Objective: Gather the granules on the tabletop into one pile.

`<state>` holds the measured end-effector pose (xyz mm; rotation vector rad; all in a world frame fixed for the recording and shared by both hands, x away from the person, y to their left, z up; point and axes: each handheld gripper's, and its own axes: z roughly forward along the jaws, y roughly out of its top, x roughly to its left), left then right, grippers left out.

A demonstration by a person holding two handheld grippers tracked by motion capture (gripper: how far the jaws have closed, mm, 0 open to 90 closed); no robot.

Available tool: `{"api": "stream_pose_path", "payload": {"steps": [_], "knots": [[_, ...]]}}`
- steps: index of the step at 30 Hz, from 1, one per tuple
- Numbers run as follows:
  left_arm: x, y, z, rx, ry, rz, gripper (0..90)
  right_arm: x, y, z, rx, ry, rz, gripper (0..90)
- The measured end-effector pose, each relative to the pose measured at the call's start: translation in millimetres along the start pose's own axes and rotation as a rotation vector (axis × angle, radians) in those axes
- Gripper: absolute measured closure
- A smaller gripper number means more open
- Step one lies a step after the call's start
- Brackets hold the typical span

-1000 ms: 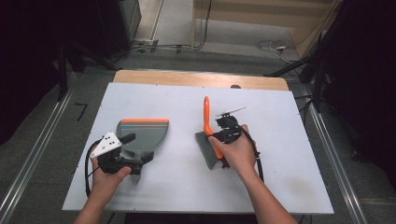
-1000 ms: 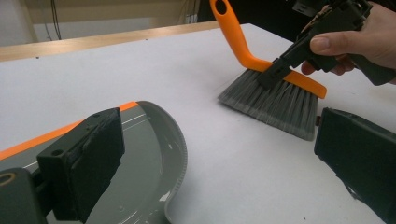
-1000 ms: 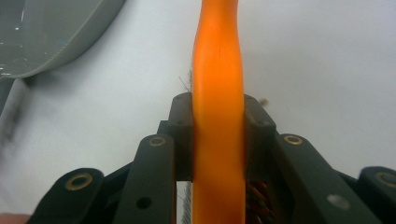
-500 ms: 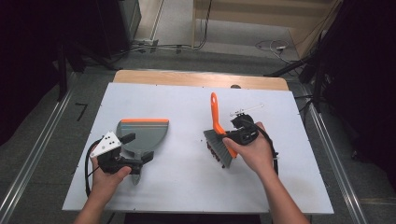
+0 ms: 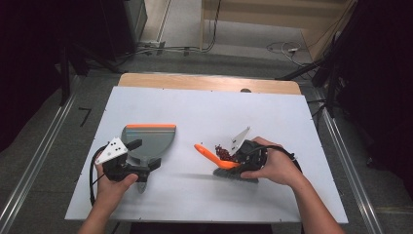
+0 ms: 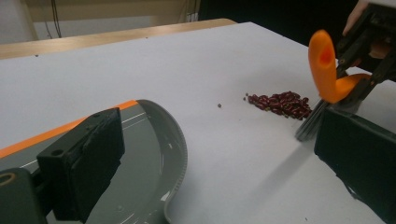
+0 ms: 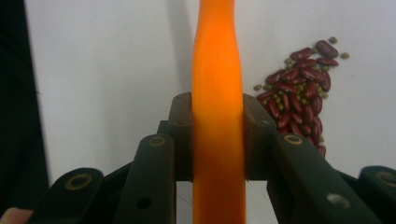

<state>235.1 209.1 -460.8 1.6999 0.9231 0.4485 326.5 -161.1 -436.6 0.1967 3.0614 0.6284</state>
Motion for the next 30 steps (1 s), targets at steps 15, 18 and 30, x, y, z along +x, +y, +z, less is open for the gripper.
{"api": "stream_pose_path", "payload": {"steps": [15,18,30], "knots": [[0.5,-0.2,0.3,0.001,-0.002,0.000,2.1,-33.3,11.5,4.8,-0.037,-0.074,0.006,68.9],[0.0,-0.1,0.5,0.000,-0.003,0.002,2.1,-35.4,14.0,5.2,-0.035,-0.067,0.003,68.9],[0.6,-0.1,1.0,0.003,-0.002,0.002,2.1,-30.9,31.6,-10.7,-0.121,-0.037,0.117,68.7]]}}
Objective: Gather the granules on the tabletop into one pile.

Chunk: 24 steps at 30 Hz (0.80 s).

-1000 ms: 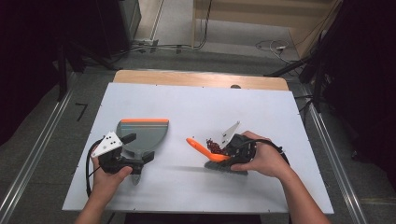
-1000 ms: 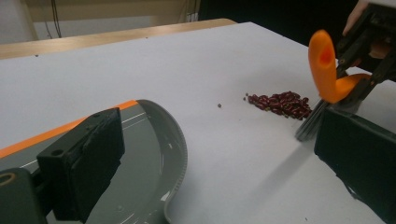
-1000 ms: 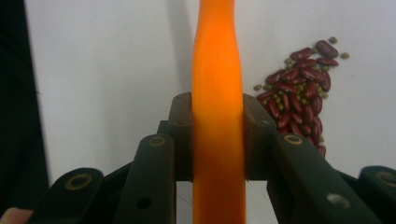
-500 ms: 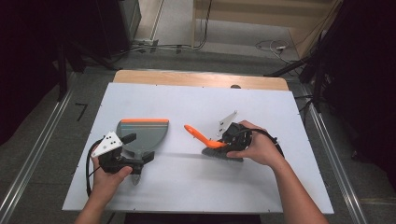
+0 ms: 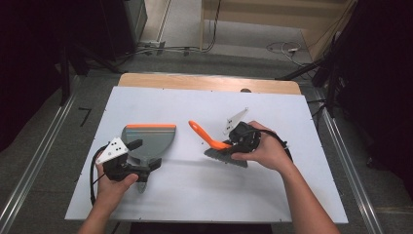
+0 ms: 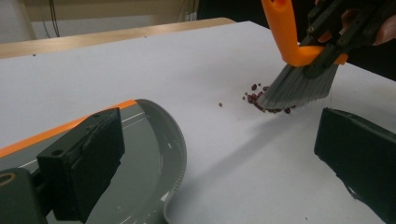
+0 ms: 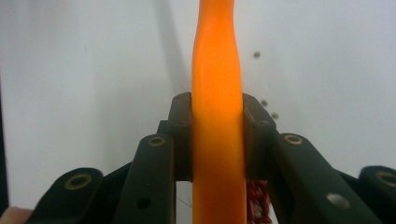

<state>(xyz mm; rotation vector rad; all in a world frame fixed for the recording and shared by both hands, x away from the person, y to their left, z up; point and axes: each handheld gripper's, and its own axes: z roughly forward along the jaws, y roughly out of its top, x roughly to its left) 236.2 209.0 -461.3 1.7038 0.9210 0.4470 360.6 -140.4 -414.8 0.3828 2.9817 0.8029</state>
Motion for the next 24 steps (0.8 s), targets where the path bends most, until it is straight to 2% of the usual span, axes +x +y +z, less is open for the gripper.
{"api": "stream_pose_path", "payload": {"steps": [1,2,5,6,8,11,13,15,18,24], "knots": [[-0.1,0.2,0.1,0.001,0.000,0.002,2.1,-0.1,4.4,2.7,-0.023,0.006,0.044,68.7],[-0.1,0.2,0.3,0.002,-0.002,0.004,2.1,0.9,9.4,6.7,-0.038,0.014,0.112,68.7],[-0.5,0.0,0.6,0.005,-0.004,0.005,2.1,2.7,25.8,24.1,-0.047,0.041,0.321,68.7],[-0.4,-0.1,0.6,0.005,-0.005,0.005,2.1,2.4,30.8,31.1,-0.049,0.044,0.376,68.7],[0.2,-0.2,0.5,0.003,-0.007,0.004,2.1,0.6,39.2,45.0,-0.060,0.043,0.459,68.7],[0.5,-0.2,0.0,0.000,-0.006,0.001,2.1,-3.7,46.5,59.9,-0.068,0.008,0.572,68.8],[0.8,-0.3,-0.2,0.001,-0.008,0.001,2.1,-7.1,46.7,64.4,-0.051,-0.035,0.625,68.8],[1.1,-0.4,-0.1,0.003,-0.009,0.004,2.1,-12.6,41.7,62.1,-0.039,-0.044,0.683,68.8],[1.0,0.0,-0.1,0.000,-0.010,0.003,2.1,-19.3,27.7,53.5,-0.029,-0.066,0.733,68.9],[0.0,0.5,0.4,0.000,-0.007,0.006,2.1,-22.1,-0.9,34.1,-0.020,-0.095,0.769,68.9]]}}
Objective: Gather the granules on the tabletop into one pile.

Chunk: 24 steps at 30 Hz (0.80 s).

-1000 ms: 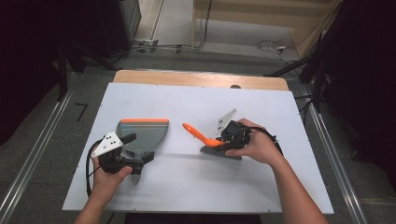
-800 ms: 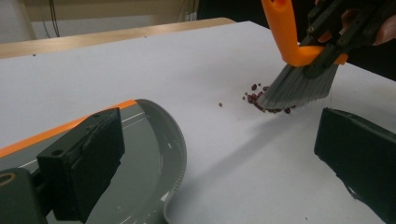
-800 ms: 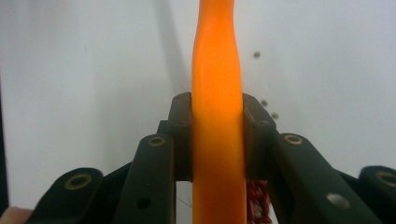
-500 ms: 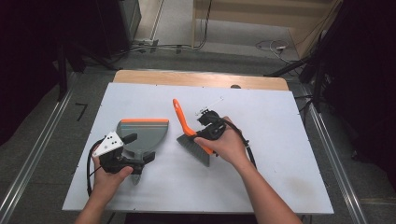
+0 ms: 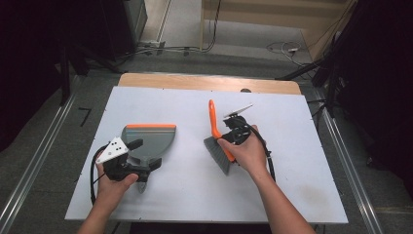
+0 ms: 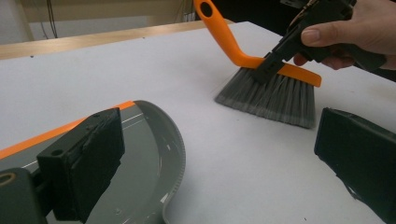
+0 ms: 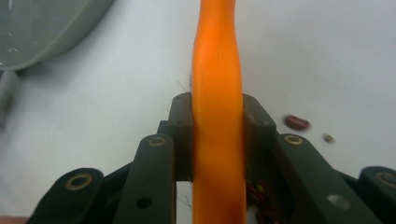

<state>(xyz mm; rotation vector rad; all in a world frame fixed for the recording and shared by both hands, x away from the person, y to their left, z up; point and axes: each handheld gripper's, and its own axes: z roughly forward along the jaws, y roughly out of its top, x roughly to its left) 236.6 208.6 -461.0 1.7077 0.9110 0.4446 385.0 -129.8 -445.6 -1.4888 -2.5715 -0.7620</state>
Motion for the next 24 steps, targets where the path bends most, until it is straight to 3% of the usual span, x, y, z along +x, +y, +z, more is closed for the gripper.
{"api": "stream_pose_path", "payload": {"steps": [4,6,10,13,16,18,20,22,24], "knots": [[-2.0,0.0,0.7,0.001,0.001,-0.001,2.1,-6.4,-5.0,-11.8,-0.018,-0.002,0.009,68.9],[-2.0,-0.2,0.6,0.003,0.001,0.000,2.1,-8.6,-5.3,-20.8,-0.046,0.056,0.008,68.8],[-0.8,-0.7,0.2,0.007,0.004,-0.003,2.1,-7.7,3.7,-44.7,-0.111,0.061,-0.089,68.8],[-0.4,-0.9,0.0,0.002,0.004,-0.006,2.1,-12.1,18.3,-56.4,-0.146,0.023,-0.220,68.8],[0.3,-1.1,-0.5,0.001,0.005,-0.006,2.1,-18.4,30.0,-52.7,-0.168,-0.102,-0.475,68.8],[0.9,-1.2,-0.7,0.001,0.005,-0.006,2.1,-20.8,33.9,-43.6,-0.133,-0.185,-0.629,68.8],[1.6,-1.3,-0.5,0.000,0.004,-0.008,2.1,-20.3,32.9,-31.1,-0.087,-0.212,-0.751,68.8],[1.7,-1.5,-0.2,0.001,0.003,-0.009,2.1,-18.3,29.4,-18.7,-0.050,-0.236,-0.814,68.8],[1.2,-1.6,0.2,0.001,0.003,-0.010,2.1,-18.0,24.9,-11.4,-0.032,-0.244,-0.832,68.8]]}}
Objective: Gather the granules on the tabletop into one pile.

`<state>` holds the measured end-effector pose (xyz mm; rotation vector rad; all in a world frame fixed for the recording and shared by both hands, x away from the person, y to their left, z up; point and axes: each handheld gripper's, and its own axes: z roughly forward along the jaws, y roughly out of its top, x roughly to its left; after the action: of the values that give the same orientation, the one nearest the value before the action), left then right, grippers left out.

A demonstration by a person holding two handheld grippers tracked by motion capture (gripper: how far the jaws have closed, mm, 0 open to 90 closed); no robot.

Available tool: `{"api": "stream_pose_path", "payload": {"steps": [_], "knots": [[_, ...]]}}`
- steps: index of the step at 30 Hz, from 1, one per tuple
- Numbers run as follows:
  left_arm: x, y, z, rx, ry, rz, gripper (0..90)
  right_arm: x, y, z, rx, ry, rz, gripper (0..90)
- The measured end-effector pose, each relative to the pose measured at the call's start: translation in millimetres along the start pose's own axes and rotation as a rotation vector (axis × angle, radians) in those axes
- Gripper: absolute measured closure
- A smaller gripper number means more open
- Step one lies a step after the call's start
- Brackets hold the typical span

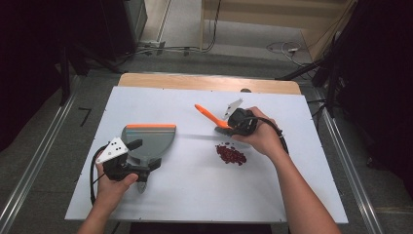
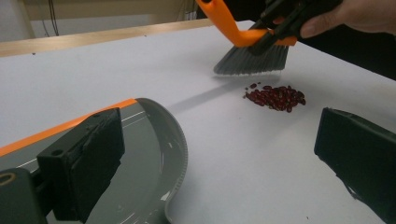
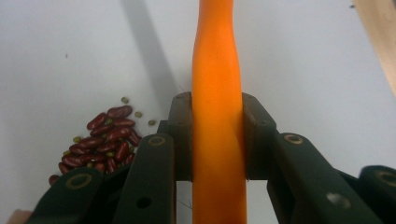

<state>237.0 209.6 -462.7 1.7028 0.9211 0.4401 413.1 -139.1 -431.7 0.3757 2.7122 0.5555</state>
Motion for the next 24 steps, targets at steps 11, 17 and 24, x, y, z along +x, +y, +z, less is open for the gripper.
{"api": "stream_pose_path", "payload": {"steps": [11,17,24], "knots": [[-3.4,0.9,0.8,0.003,0.003,0.007,2.1,23.3,-11.4,-9.8,-0.031,0.070,-0.030,68.8],[-4.3,1.4,1.2,0.003,0.000,0.009,2.1,17.4,-15.6,-15.0,-0.064,0.039,0.018,68.8],[-2.8,1.1,0.2,0.001,0.002,0.005,2.1,16.9,-20.9,-6.6,-0.038,0.033,0.029,68.8]]}}
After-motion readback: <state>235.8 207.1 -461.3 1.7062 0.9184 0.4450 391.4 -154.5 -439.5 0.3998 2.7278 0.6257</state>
